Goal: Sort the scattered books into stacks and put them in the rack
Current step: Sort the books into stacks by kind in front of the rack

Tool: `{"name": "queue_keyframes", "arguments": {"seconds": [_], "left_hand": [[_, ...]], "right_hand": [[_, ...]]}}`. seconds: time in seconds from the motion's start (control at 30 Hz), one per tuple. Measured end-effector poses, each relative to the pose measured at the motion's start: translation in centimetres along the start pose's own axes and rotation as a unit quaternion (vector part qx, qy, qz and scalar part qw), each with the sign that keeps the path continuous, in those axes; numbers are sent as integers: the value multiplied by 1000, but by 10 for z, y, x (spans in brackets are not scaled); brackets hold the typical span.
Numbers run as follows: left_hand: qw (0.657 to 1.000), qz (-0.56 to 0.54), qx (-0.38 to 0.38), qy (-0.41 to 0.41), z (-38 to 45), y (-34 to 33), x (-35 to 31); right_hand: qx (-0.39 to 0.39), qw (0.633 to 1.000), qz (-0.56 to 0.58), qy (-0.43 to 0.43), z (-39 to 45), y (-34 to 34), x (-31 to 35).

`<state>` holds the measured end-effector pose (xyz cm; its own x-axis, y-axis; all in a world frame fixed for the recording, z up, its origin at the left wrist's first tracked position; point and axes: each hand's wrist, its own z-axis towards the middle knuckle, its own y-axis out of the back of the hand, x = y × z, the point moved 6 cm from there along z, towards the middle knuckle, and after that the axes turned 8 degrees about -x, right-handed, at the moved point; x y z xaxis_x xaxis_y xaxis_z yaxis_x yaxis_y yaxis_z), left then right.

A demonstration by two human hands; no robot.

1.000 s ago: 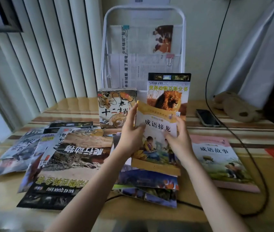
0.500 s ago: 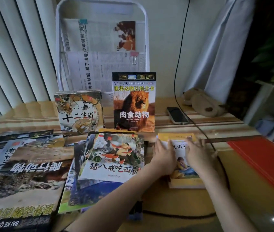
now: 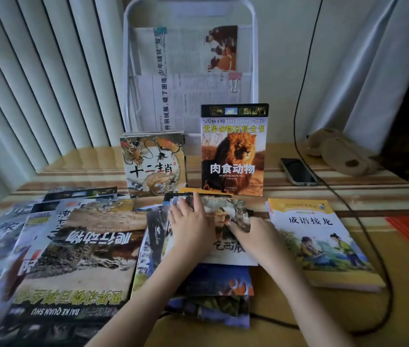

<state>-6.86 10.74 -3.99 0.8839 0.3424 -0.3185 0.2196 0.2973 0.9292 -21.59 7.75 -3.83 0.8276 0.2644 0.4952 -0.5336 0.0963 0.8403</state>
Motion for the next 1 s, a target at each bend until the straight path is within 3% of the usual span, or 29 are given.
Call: {"name": "queue_keyframes", "arguments": {"seconds": [0.17,0.27,0.33,0.43,0.47,0.5,0.53,0.63,0.73,0.83,1.0], "left_hand": [[980,-193,-42,-25,3,14,-5],[932,-355,-44,54,9,21,10],[847,-506,-21,163,17,19,31],[658,-692,72,289,20,14,48],[609,-724,99,308,19,15,47],[585,-737,121,315,19,15,47],[596,-730,141,304,19,17,46],[705,-652,181,212,21,19,45],[761,-612,161,147,19,26,44],[770,-620,83,125,18,40,42],[741,-666,8,79,24,76,33]], "right_hand": [[-18,999,24,-38,5,-4,-7],[-27,988,128,-85,10,-4,-18],[-32,972,196,-124,11,-4,-27],[-35,951,266,-150,12,-3,-37],[-35,948,278,-151,11,-1,-38],[-35,944,291,-148,11,-1,-38],[-40,940,307,-145,11,1,-37],[-70,927,350,-115,11,5,-31],[-89,919,375,-86,11,10,-24],[-88,916,386,-57,15,18,-17],[-111,902,415,-35,23,27,-11]]}}
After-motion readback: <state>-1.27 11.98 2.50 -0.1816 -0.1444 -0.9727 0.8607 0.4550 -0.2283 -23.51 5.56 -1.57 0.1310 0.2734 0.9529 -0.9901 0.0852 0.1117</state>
